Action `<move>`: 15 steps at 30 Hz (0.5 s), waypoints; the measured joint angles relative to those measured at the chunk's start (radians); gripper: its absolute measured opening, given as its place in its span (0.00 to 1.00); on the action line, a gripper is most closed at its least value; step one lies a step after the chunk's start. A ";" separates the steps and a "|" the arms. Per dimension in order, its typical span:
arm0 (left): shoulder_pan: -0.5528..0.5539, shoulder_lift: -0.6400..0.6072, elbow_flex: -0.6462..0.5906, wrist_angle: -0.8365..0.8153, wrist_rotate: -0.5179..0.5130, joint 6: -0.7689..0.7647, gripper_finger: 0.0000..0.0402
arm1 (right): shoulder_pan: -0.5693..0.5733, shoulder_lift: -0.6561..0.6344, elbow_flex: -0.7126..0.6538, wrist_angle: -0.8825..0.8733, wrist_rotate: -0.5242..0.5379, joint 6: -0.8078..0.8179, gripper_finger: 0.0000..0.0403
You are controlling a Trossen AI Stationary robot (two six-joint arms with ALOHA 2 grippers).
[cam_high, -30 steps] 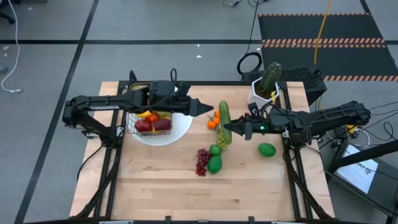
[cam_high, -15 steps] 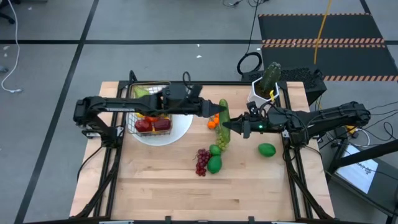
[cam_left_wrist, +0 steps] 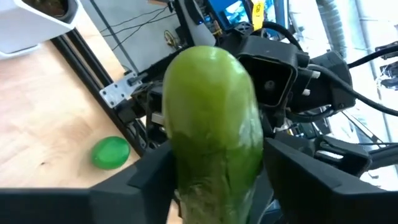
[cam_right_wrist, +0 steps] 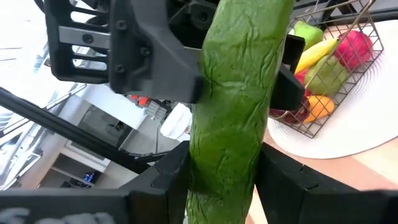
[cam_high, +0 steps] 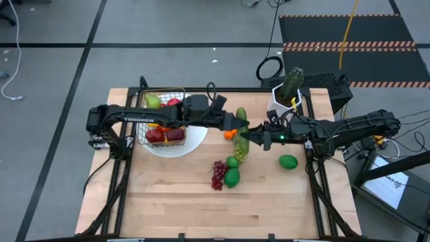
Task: Build produce basket
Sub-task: Put the green cucumber into the wire basket
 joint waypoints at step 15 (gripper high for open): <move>0.021 0.000 0.000 0.057 0.125 0.003 0.40 | 0.001 -0.050 0.000 -0.002 -0.073 -0.060 0.58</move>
